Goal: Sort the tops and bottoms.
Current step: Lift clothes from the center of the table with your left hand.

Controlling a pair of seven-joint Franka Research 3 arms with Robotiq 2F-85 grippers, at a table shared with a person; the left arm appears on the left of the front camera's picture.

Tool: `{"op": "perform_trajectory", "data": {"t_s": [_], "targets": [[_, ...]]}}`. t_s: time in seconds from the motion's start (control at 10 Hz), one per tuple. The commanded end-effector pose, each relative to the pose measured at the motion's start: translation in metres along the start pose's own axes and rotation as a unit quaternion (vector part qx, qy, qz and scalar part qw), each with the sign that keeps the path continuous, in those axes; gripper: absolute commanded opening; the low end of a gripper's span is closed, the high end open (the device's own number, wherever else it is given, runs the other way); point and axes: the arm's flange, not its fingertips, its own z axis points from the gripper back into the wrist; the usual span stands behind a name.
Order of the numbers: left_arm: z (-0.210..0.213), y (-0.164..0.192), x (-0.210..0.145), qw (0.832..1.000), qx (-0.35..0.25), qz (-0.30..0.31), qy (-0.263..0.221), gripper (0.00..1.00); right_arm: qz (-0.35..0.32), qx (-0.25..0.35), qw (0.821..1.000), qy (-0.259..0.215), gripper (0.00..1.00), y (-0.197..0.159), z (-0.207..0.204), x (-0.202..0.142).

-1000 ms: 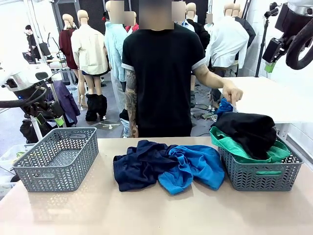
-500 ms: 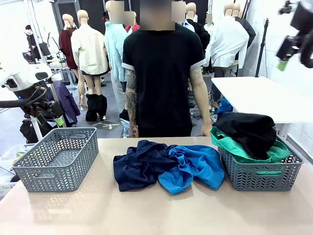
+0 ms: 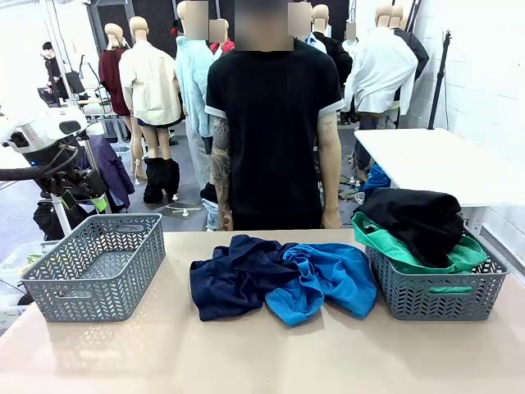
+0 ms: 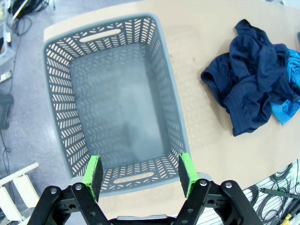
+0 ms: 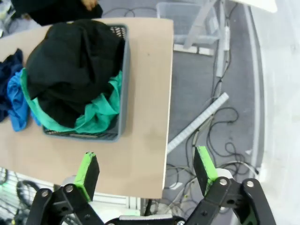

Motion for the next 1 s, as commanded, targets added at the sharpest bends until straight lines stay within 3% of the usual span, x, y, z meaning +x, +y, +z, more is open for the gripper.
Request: {"op": "perform_trajectory", "data": {"t_s": [0.0,0.1,0.3,0.6,0.8,0.9], "targets": [[0.002,0.001,0.001,1.000,-0.001,0.001,0.005,0.83,0.019,0.000,1.000,0.005,1.00,0.013,0.005,0.009],[0.000,0.000,0.000,1.000,0.000,0.000,0.000,0.83,0.019,0.000,1.000,0.005,1.00,0.013,0.005,0.009],[0.006,-0.069,0.031,0.988,-0.027,-0.141,-0.056,0.83,0.019,0.000,1.000,0.005,1.00,0.013,0.005,0.009],[0.008,-0.164,0.069,0.959,-0.035,-0.274,-0.061,0.83,0.019,0.000,1.000,0.005,1.00,0.013,0.005,0.009],[0.001,-0.222,0.087,0.935,-0.113,-0.335,-0.039,0.83,0.019,0.000,1.000,0.005,1.00,0.013,0.005,0.009],[-0.004,-0.243,0.094,0.920,-0.197,-0.339,-0.004,0.83,0.019,0.000,1.000,0.005,1.00,0.013,0.005,0.009]]}}
